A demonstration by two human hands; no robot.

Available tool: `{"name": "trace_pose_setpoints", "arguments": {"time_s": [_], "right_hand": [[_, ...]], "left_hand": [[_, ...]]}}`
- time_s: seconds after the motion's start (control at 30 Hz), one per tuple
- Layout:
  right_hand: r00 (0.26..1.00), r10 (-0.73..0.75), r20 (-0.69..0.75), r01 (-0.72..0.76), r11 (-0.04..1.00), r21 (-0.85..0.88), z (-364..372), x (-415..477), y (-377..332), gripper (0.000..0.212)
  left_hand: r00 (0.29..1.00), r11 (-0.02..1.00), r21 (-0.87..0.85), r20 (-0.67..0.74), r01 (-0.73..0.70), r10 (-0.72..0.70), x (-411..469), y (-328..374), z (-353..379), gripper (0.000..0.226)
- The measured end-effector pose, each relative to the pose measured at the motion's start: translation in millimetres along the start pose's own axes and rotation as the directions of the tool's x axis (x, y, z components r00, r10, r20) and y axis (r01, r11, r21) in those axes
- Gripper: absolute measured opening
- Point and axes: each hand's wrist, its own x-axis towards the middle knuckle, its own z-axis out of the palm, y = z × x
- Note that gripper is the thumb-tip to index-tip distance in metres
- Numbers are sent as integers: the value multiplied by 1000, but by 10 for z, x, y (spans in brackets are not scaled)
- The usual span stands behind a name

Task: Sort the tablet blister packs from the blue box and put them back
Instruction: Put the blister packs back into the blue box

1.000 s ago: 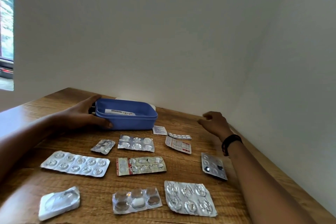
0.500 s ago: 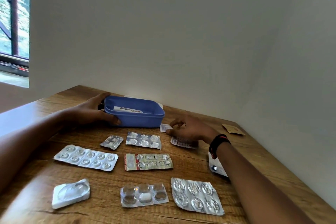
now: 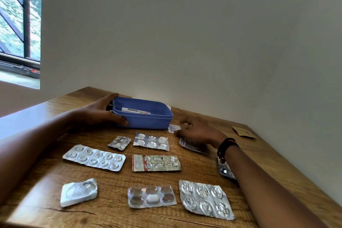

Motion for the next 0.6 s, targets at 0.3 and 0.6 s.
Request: {"name": "trace_pose_setpoints", "arguments": {"time_s": [0.3,0.6], "right_hand": [[999,-22,-24,22,1000,2,5,-31,11,34],[998,48,-38,-44,995,95,-43,-50,-11,34]], "left_hand": [[1000,1000,-13,-6,-6,6,9,14,19,100],[1000,1000,-13,-14,-13,13,14,3,21,88]]}}
